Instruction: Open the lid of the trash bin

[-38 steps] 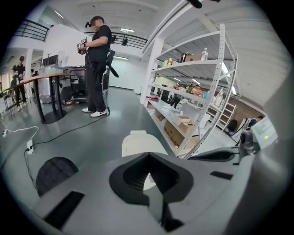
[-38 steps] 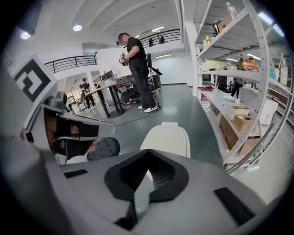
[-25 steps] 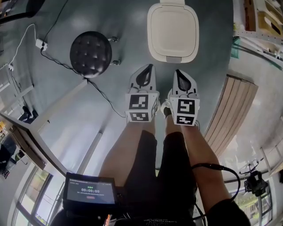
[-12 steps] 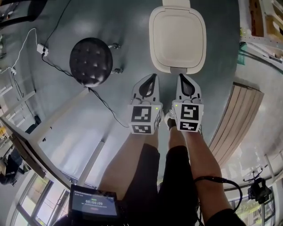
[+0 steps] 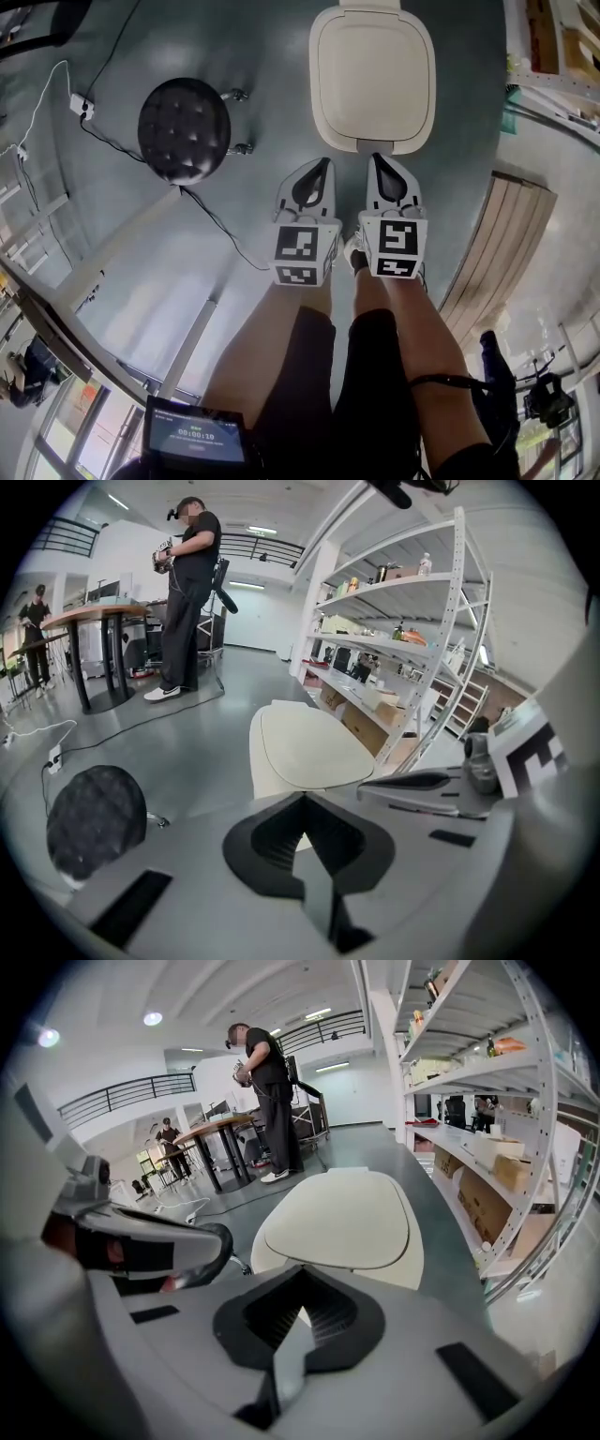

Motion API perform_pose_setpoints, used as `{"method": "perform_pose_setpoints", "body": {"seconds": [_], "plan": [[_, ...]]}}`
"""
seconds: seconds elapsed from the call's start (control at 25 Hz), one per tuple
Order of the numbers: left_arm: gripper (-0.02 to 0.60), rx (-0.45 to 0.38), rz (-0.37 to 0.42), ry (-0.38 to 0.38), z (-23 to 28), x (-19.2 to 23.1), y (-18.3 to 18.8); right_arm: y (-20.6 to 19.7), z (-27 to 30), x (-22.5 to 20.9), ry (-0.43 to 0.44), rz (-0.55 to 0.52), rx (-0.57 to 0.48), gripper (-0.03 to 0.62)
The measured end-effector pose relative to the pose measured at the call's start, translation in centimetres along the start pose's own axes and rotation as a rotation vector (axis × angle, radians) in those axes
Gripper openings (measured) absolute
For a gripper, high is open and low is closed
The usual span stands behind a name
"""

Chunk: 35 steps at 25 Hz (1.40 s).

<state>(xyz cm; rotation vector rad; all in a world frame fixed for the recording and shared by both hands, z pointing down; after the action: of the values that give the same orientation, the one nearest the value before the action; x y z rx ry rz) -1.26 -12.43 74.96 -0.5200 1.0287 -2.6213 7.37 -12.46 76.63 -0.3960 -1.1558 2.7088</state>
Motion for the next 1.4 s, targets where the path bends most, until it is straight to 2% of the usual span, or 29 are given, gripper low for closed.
{"method": "perform_pose_setpoints", "body": {"seconds": [0.12, 0.32, 0.68, 1.0, 1.4], "plan": [[-0.002, -0.012, 0.018, 0.006, 0.0, 0.0, -0.3, -0.3, 0.3, 0.1, 0.004, -0.003, 0.007, -0.003], [-0.002, -0.011, -0.016, -0.004, 0.0, -0.4, -0.5, -0.8, 0.6, -0.7, -0.012, -0.016, 0.023, -0.003], [-0.002, -0.007, -0.013, 0.008, 0.3, 0.1, -0.8, -1.3, 0.6, -0.8, 0.001, 0.001, 0.037, -0.003], [-0.002, -0.011, -0.025, 0.014, 0.2, 0.5, -1.0, -1.1, 0.7, -0.5, -0.001, -0.040, 0.037, -0.003], [-0.002, -0.012, -0.064, 0.024, -0.5, 0.7, -1.1, -1.1, 0.7, -0.4, -0.007, -0.040, 0.061, -0.003]]}}
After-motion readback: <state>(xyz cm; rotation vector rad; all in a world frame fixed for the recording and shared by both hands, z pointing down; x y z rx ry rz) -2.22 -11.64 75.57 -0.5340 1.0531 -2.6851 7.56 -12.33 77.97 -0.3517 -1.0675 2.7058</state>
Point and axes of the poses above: the fingertips, and each gripper's own axes: z forward along the fingers, x to its left, y out of its top, the point moved 2 cm from there along -z, backward along the fingers, and after that the axes turned 1 degree about -x, right-handed, at the moved point
